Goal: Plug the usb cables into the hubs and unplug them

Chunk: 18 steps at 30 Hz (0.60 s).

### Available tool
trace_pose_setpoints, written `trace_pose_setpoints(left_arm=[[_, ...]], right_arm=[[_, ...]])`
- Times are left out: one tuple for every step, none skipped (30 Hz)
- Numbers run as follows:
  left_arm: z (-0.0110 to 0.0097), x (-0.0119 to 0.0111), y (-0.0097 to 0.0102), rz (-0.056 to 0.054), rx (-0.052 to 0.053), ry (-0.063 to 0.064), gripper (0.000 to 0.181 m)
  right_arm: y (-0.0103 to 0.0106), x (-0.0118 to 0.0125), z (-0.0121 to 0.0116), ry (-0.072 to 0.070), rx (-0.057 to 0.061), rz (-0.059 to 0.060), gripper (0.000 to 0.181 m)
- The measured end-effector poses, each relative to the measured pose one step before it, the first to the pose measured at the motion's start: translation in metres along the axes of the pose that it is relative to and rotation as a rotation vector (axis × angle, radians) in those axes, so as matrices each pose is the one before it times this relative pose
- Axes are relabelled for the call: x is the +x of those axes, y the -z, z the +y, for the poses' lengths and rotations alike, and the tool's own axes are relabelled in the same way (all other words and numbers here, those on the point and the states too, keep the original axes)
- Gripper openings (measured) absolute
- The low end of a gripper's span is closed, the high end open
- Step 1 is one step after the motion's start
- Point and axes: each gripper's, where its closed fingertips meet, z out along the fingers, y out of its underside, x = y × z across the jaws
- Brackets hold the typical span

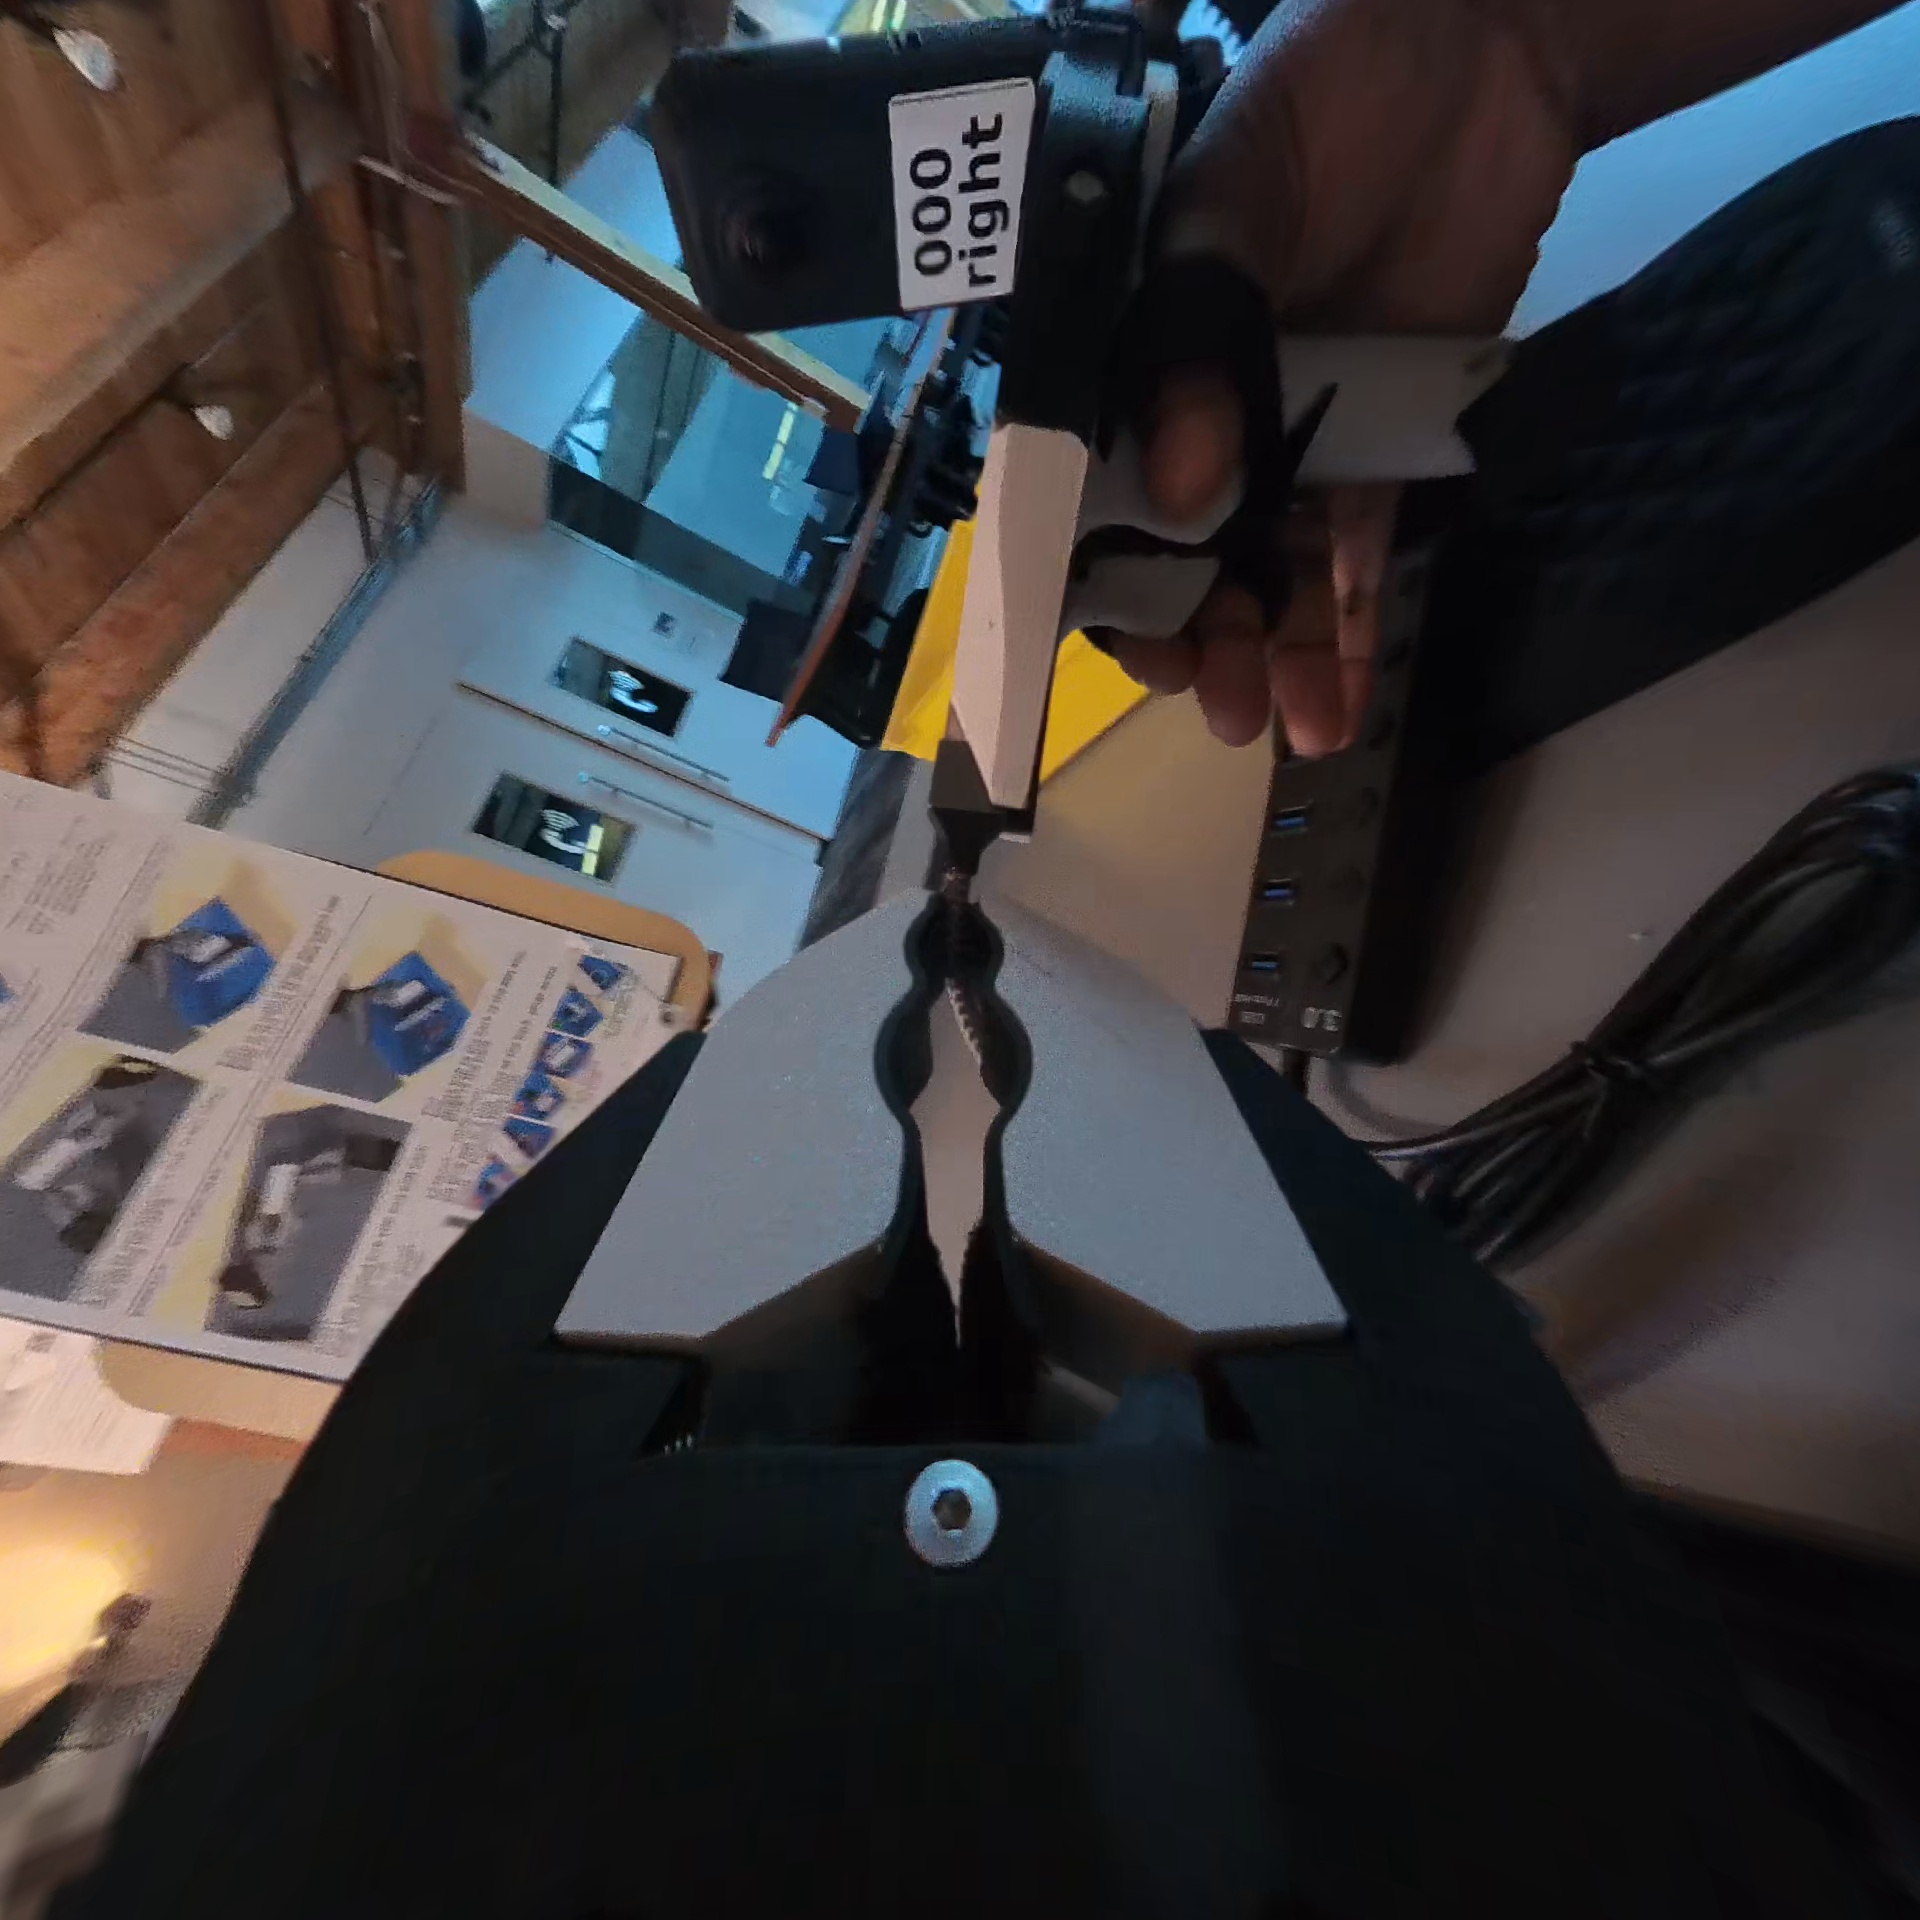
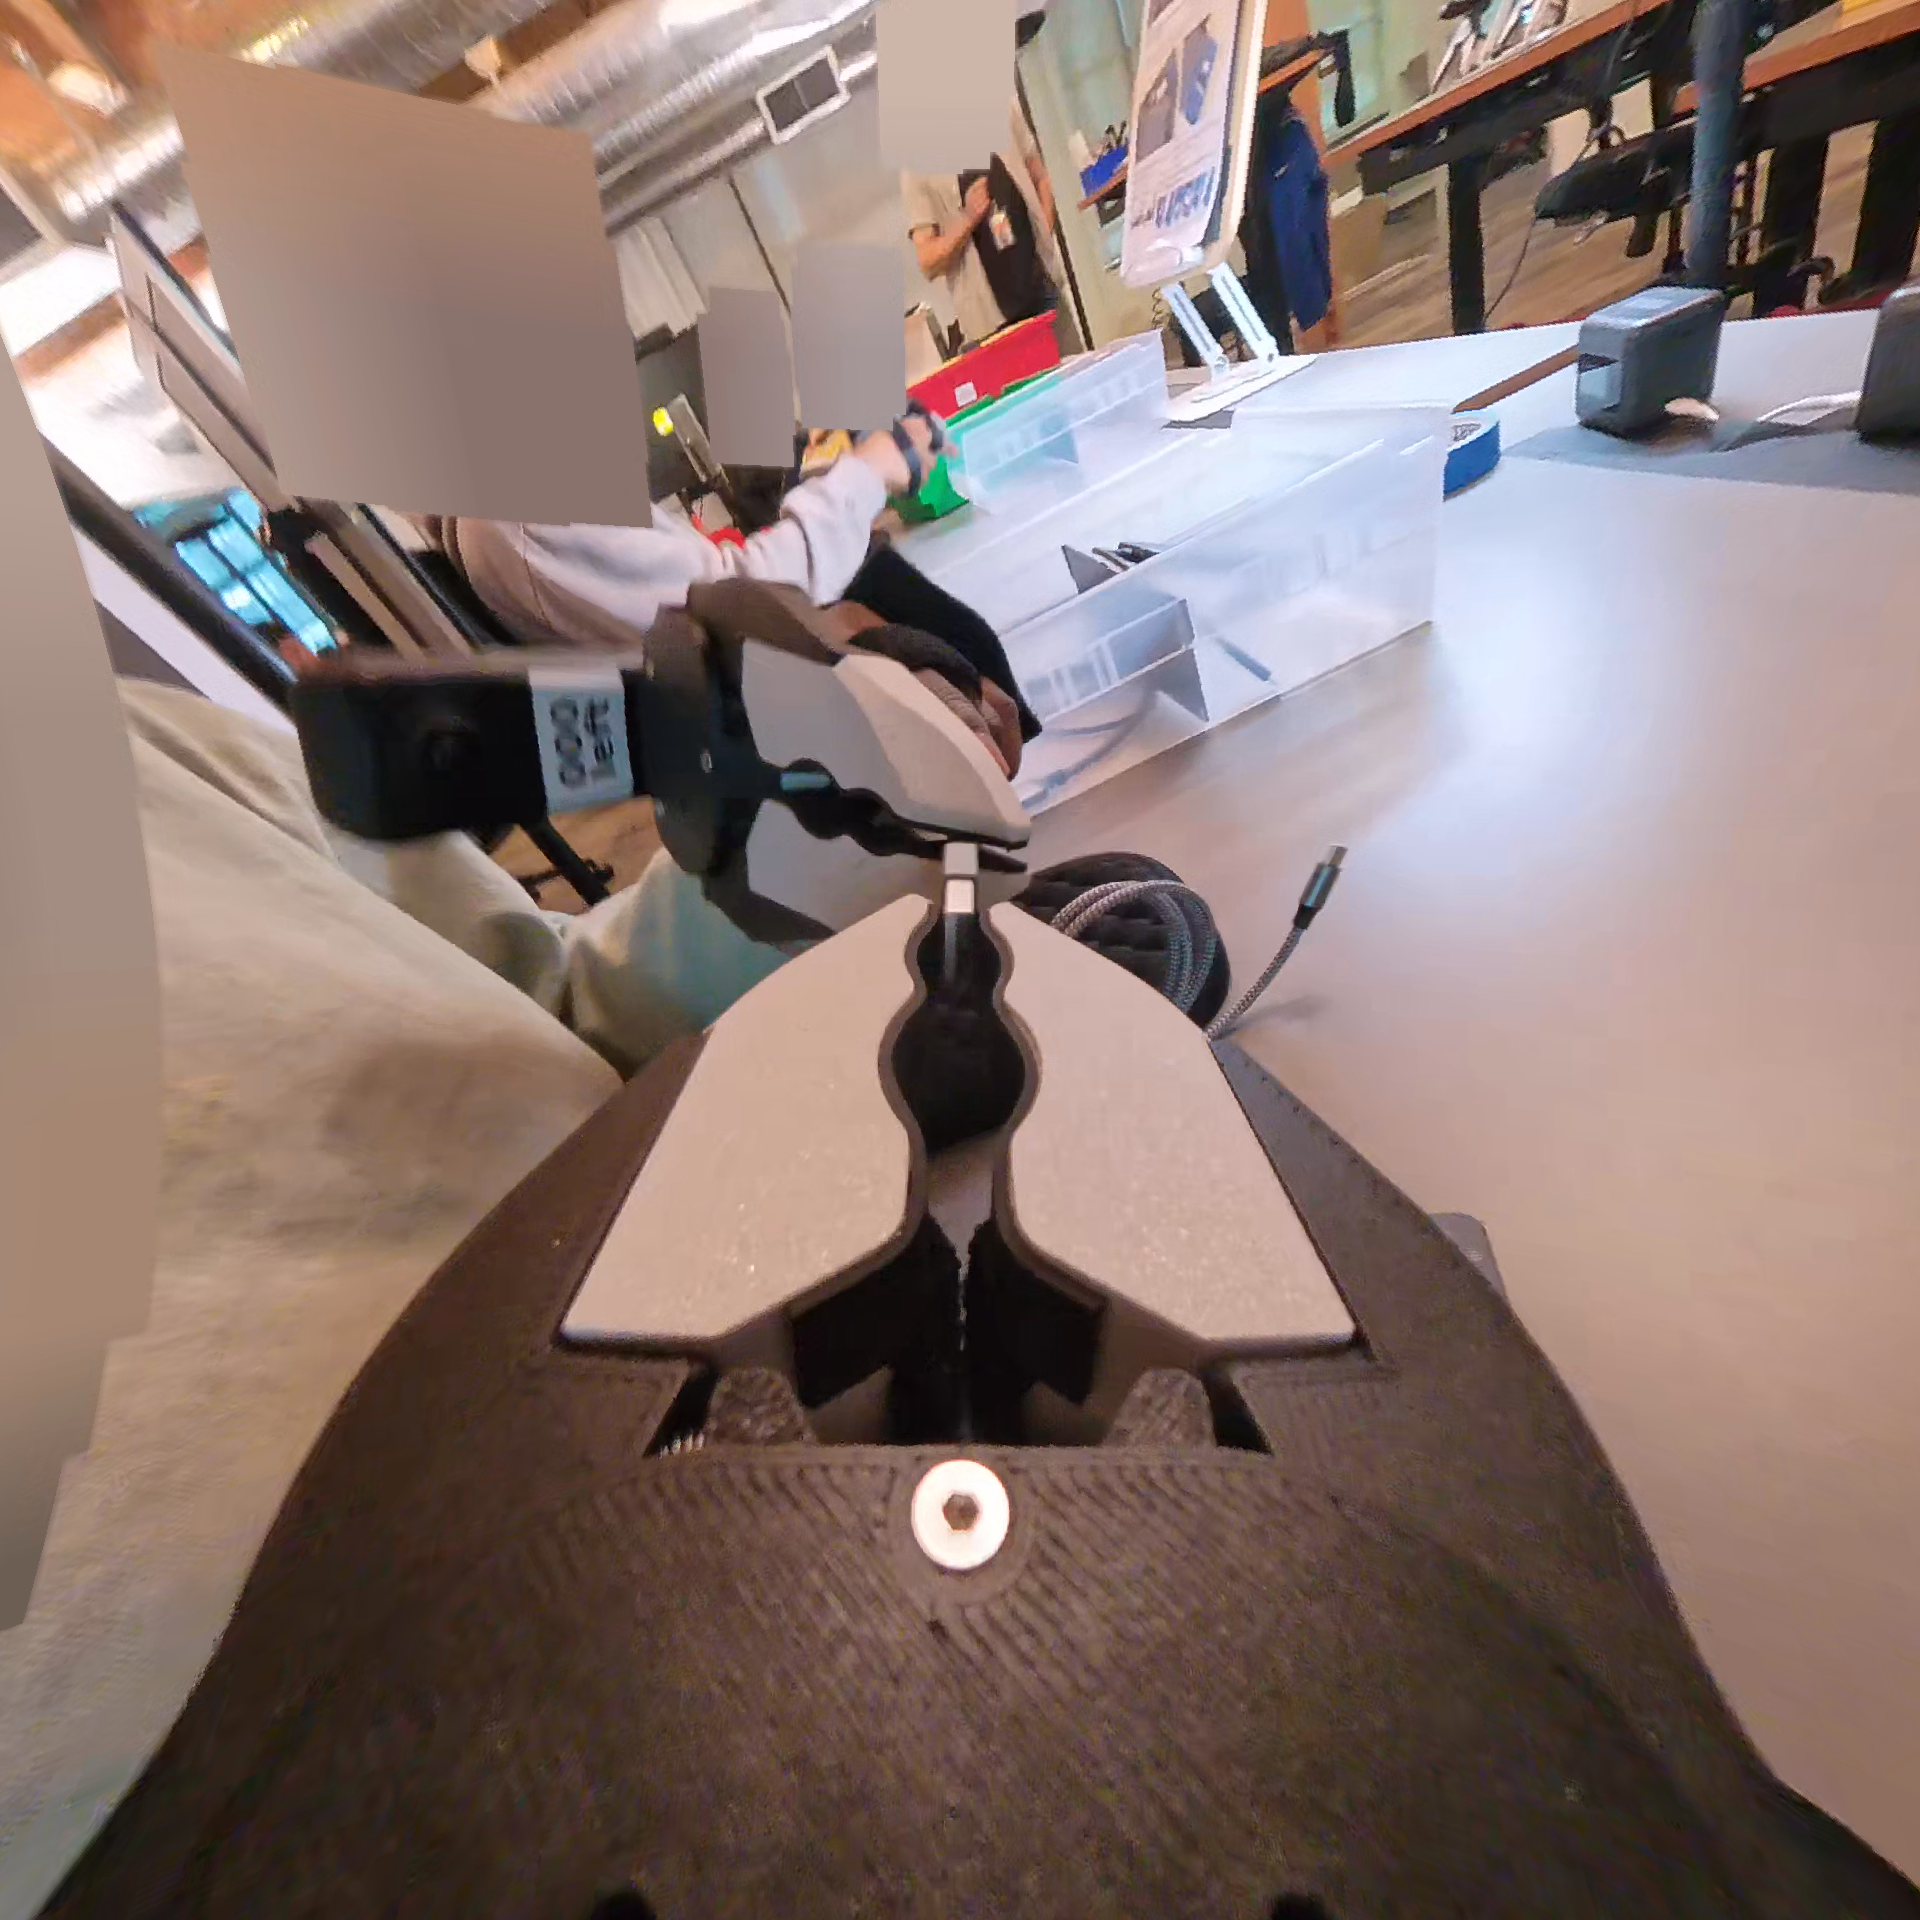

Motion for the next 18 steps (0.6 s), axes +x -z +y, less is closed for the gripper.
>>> trace_pose_setpoints(left_arm=[[0.00072, 0.00446, 0.00082, 0.0459, -0.0067, 0.0556, 0.003], [-0.00037, 0.00369, 0.00125, 0.0477, 0.0026, 0.0771, 0.003], [-0.00144, 0.00216, 0.00184, 0.0389, 0.0168, 0.0724, 0.003], [0.00058, 0.00301, 0.00214, 0.0503, 0.0067, 0.0710, 0.003], [0.00157, 0.00141, 0.00216, 0.0403, 0.0001, 0.0655, 0.003], [0.00069, 0.00036, 0.00213, 0.0309, 0.0054, 0.0487, 0.003], [0.00035, 0.00117, 0.00190, 0.0342, 0.0061, 0.0381, 0.003], [-0.00004, 0.00055, 0.00119, 0.0260, 0.0042, 0.0342, 0.003], [-0.00024, -0.00008, 0.00036, 0.0174, 0.0032, 0.0218, 0.003], [-0.00044, 0.00036, -0.00013, 0.0135, 0.0045, 0.0099, 0.003], [-0.00035, 0.00069, -0.00070, 0.0124, 0.0028, 0.0047, 0.003], [-0.00035, 0.00148, -0.00086, 0.0130, 0.0031, -0.0014, 0.003], [-0.00008, 0.00179, -0.00094, 0.0107, 0.0017, -0.0047, 0.003], [0.00042, 0.00187, -0.00098, 0.0097, -0.0014, -0.0027, 0.003], [0.00036, 0.00214, -0.00090, 0.0110, -0.0019, -0.0016, 0.003], [-0.00016, 0.00165, -0.00059, 0.0068, 0.0023, -0.0002, 0.003], [-0.00020, 0.00119, -0.00025, 0.0046, 0.0024, 0.0027, 0.003], [0.00052, -0.00012, 0.00022, -0.0016, -0.0007, 0.0016, 0.003]], right_arm=[[-0.00013, -0.00044, 0.00237, 0.0366, -0.0110, -0.0040, 0.006], [0.00033, -0.00151, -0.00019, 0.0651, 0.0021, -0.0006, 0.009], [0.00101, -0.00151, -0.00366, 0.1004, 0.0218, 0.0145, 0.024], [0.00171, -0.00150, -0.00587, 0.1449, 0.0303, 0.0291, 0.038], [0.00223, -0.00153, -0.00649, 0.1882, 0.0262, 0.0369, 0.046], [0.00224, -0.00055, -0.00557, 0.1954, 0.0075, 0.0433, 0.046], [0.00166, 0.00001, -0.00233, 0.1478, -0.0267, 0.0286, 0.043], [0.00058, -0.00151, 0.00031, 0.0825, -0.0417, -0.0026, 0.041], [-0.00045, -0.00336, 0.00074, 0.0352, -0.0329, -0.0251, 0.039], [-0.00102, -0.00315, 0.00098, 0.0110, -0.0237, -0.0288, 0.037], [-0.00142, -0.00207, 0.00211, 0.0047, -0.0222, -0.0218, 0.034], [-0.00178, -0.00107, 0.00308, 0.0069, -0.0242, -0.0132, 0.032], [-0.00172, -0.00057, 0.00331, 0.0084, -0.0226, -0.0090, 0.029], [-0.00183, -0.00138, 0.00234, 0.0047, -0.0155, -0.0138, 0.026], [-0.00175, -0.00233, 0.00124, -0.0003, -0.0090, -0.0188, 0.023], [-0.00154, -0.00237, 0.00112, -0.0007, -0.0084, -0.0183, 0.018], [-0.00110, -0.00240, 0.00085, 0.0007, -0.0078, -0.0173, 0.014], [-0.00081, -0.00138, 0.00050, -0.0041, -0.0054, -0.0107, 0.014]])
